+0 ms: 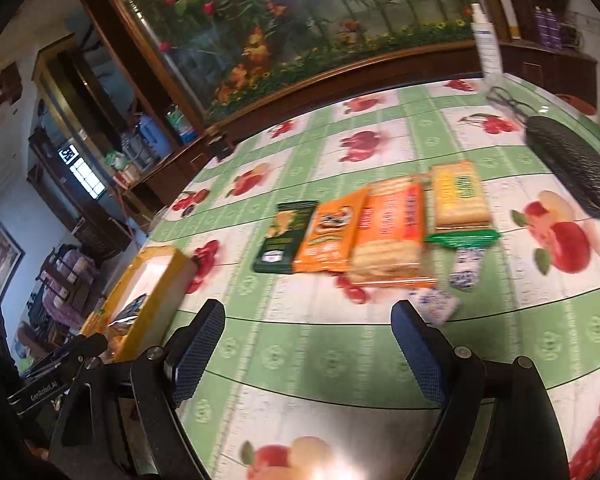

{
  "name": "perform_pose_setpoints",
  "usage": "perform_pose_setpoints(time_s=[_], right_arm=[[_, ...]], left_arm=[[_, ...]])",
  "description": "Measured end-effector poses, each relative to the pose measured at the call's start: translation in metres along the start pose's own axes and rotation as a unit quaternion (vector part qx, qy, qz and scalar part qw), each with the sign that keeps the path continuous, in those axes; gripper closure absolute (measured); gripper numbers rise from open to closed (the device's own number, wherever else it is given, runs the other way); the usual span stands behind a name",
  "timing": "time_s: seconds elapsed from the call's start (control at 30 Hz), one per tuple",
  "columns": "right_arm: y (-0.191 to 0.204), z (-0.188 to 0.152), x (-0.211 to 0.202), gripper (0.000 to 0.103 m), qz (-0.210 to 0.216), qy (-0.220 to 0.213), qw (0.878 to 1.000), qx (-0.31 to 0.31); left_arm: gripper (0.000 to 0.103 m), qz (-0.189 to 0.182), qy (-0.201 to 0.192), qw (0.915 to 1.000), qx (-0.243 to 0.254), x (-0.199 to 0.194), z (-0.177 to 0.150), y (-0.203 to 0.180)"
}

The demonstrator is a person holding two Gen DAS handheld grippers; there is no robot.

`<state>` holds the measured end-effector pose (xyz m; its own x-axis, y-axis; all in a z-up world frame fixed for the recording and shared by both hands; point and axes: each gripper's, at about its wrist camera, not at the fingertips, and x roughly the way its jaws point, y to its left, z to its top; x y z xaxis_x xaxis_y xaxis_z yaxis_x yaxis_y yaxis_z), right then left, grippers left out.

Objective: Organize snacks
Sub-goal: 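Return both grippers to the remaining snacks, then grasp the dark green cracker packet with the left gripper while the right grasps a yellow biscuit pack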

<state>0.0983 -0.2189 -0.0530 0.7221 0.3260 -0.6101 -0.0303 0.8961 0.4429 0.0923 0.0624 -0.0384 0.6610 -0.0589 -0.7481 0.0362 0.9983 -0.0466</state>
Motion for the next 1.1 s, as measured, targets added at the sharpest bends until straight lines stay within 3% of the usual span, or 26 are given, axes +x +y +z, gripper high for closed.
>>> perform_pose_setpoints(time_s=[0.27,0.63,0.73,0.93,1.1], right_arm=[[-0.036,0.008,-0.010,0.016,-0.054,-0.022,0.998,-0.005],[-0.077,0.051,0.010,0.016,-0.100,-0.039,0.994,0.012],[-0.086,0.066,0.024,0.016,-0.120,-0.030,0.992,0.015],[-0.095,0.076,0.051,0.016,-0.119,-0.002,0.993,0.021],[-0.100,0.074,0.070,0.016,-0.130,0.013,0.991,0.017]], left_arm=[[0.020,-0.026,0.020,0.9984,0.047,0.022,0.015,-0.055],[0.020,-0.012,0.034,0.9976,0.059,0.078,0.053,-0.090],[0.020,0.000,0.051,0.9969,0.061,0.102,0.064,-0.098],[0.020,-0.034,0.076,0.9940,0.070,0.131,0.075,-0.122],[0.020,-0.020,0.084,0.9915,0.098,0.151,0.077,-0.143]])
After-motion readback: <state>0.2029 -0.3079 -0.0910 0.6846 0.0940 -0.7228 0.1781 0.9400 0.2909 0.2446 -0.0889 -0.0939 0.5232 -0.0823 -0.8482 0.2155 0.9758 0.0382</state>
